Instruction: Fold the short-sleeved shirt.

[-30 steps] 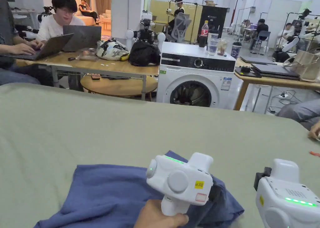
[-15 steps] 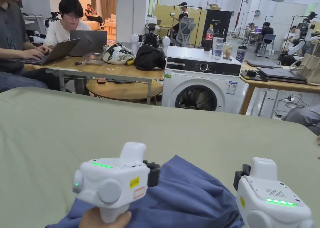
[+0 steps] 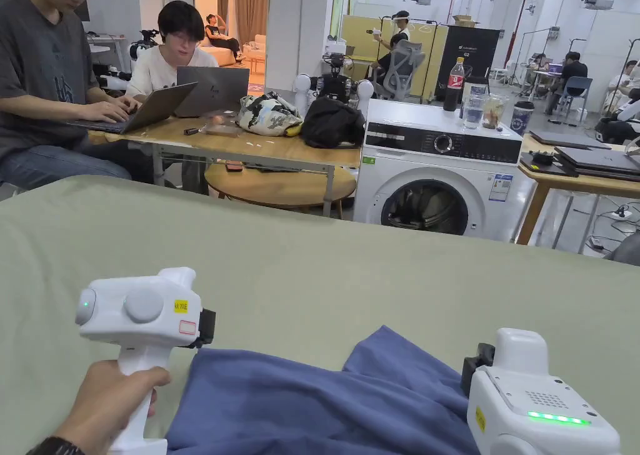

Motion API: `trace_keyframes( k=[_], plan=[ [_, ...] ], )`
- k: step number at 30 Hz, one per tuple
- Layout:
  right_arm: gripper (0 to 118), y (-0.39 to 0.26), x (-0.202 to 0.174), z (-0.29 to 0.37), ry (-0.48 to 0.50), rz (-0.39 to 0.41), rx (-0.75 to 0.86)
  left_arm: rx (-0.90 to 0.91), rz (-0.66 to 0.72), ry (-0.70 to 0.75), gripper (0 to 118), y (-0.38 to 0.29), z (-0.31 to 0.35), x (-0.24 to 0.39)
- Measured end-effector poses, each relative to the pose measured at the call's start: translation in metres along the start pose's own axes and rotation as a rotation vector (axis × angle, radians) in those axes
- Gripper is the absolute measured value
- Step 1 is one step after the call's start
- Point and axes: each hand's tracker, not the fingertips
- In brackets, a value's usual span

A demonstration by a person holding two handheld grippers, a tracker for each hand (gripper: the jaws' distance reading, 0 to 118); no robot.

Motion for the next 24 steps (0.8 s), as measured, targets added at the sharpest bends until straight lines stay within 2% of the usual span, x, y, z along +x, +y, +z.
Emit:
trace_keyframes(
  k=[2, 3, 4, 9, 12, 13, 14, 15, 17, 21, 24],
  plan=[
    [0, 0.0, 0.0, -0.004, -0.001, 0.015, -0.008, -0.079, 0.025, -0.009, 1, 0.013, -0.024, -0.014],
    [0, 0.0, 0.0, -0.005, 0.0, 0.019, -0.01, -0.097, 0.04, -0.03, 13, 0.015, -0.032, -0.017],
    [0, 0.0, 0.0, -0.007, -0.001, 0.023, -0.013, -0.12, 0.055, -0.022, 38, 0.02, -0.043, -0.02],
    [0, -0.003, 0.004, -0.013, -0.006, 0.033, -0.033, -0.217, 0.04, 0.034, 59, 0.023, -0.096, -0.018],
    [0, -0.005, 0.01, -0.015, -0.016, 0.037, -0.05, -0.29, -0.046, 0.176, 59, 0.013, -0.131, -0.009],
    [0, -0.006, 0.014, -0.016, -0.021, 0.039, -0.056, -0.261, -0.037, 0.139, 59, 0.008, -0.131, -0.006],
    [0, -0.006, 0.018, -0.015, -0.023, 0.038, -0.06, -0.196, -0.068, 0.173, 55, 0.0, -0.122, 0.003],
    [0, -0.006, 0.022, -0.015, -0.024, 0.037, -0.064, -0.156, -0.109, 0.196, 45, -0.006, -0.119, 0.013],
    [0, -0.002, 0.032, -0.017, -0.034, 0.037, -0.077, -0.129, -0.207, 0.209, 2, -0.017, -0.118, 0.029],
    [0, 0.016, 0.056, -0.035, -0.027, 0.017, -0.137, -0.124, -0.223, 0.172, 1, -0.022, -0.101, 0.031],
    [0, 0.027, 0.073, -0.068, 0.016, 0.016, -0.215, -0.069, -0.11, 0.05, 1, -0.02, -0.074, 0.008]
  ],
)
